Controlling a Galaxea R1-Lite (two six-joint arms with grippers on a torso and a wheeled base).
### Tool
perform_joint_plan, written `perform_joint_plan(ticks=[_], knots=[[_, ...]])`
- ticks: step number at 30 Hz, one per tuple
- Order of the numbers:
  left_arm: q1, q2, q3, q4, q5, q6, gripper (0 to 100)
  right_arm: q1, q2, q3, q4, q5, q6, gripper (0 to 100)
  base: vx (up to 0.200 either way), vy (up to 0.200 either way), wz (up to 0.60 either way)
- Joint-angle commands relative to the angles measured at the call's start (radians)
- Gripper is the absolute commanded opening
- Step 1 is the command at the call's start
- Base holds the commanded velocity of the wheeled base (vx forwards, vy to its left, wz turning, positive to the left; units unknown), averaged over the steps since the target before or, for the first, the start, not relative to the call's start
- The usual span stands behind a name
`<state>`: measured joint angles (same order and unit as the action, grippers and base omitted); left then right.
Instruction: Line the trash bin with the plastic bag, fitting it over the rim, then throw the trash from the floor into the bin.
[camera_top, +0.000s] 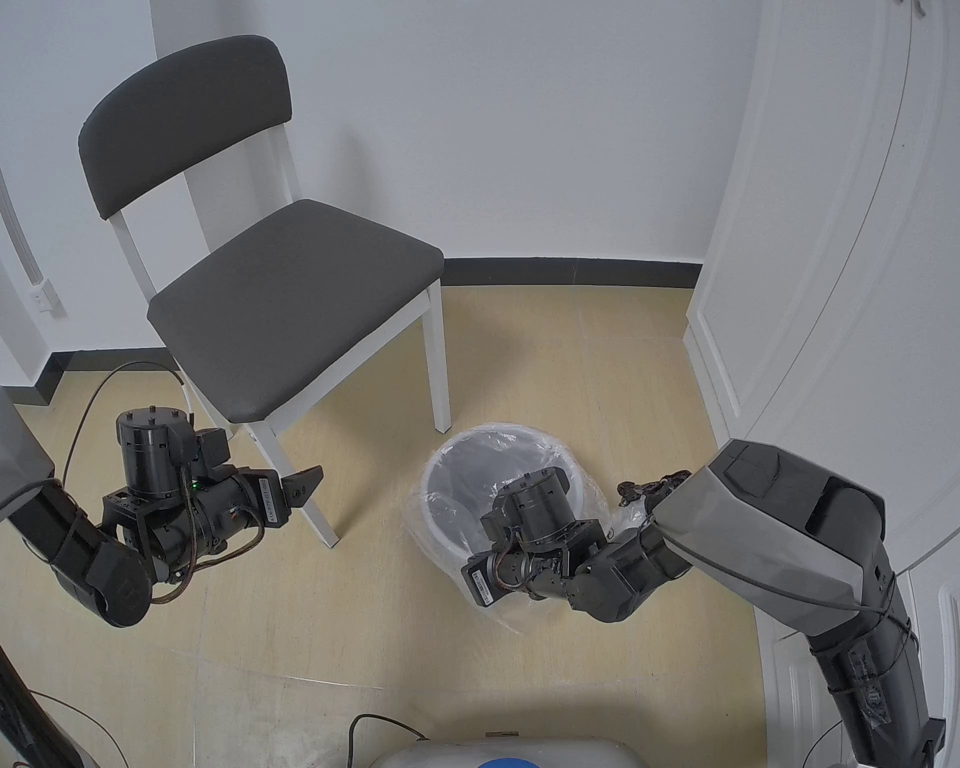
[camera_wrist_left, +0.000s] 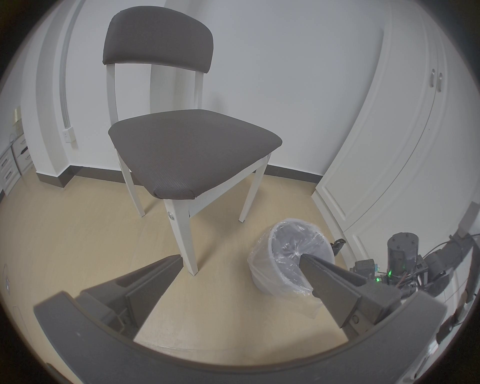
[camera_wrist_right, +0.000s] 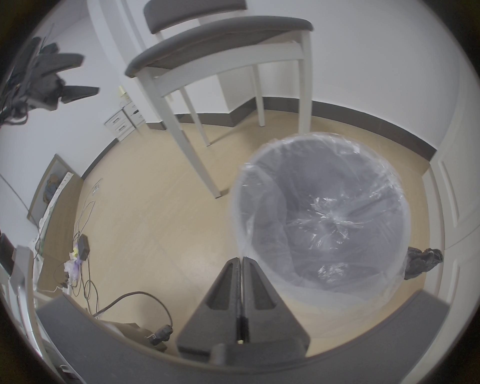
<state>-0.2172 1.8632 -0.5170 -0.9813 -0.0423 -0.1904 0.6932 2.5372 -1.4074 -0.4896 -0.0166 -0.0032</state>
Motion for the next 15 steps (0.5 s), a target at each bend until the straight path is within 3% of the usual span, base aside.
perform_joint_plan(ticks=[1,7,15], knots=[[-0.001,-0.002,0.005,0.0,0.001,0.0,100,0.049,-0.037,0.027,0.0,-0.014,-0.003,0,0.0,0.0,0.0],[-0.004,-0.001,0.006,0.0,-0.001,0.0,100,0.074,0.008,0.025,0.0,-0.019,-0.012,0,0.0,0.0,0.0],[-0.005,-0.001,0.005,0.0,-0.001,0.0,100,0.062,0.094,-0.077,0.028,-0.074,-0.017,0,0.0,0.0,0.0]])
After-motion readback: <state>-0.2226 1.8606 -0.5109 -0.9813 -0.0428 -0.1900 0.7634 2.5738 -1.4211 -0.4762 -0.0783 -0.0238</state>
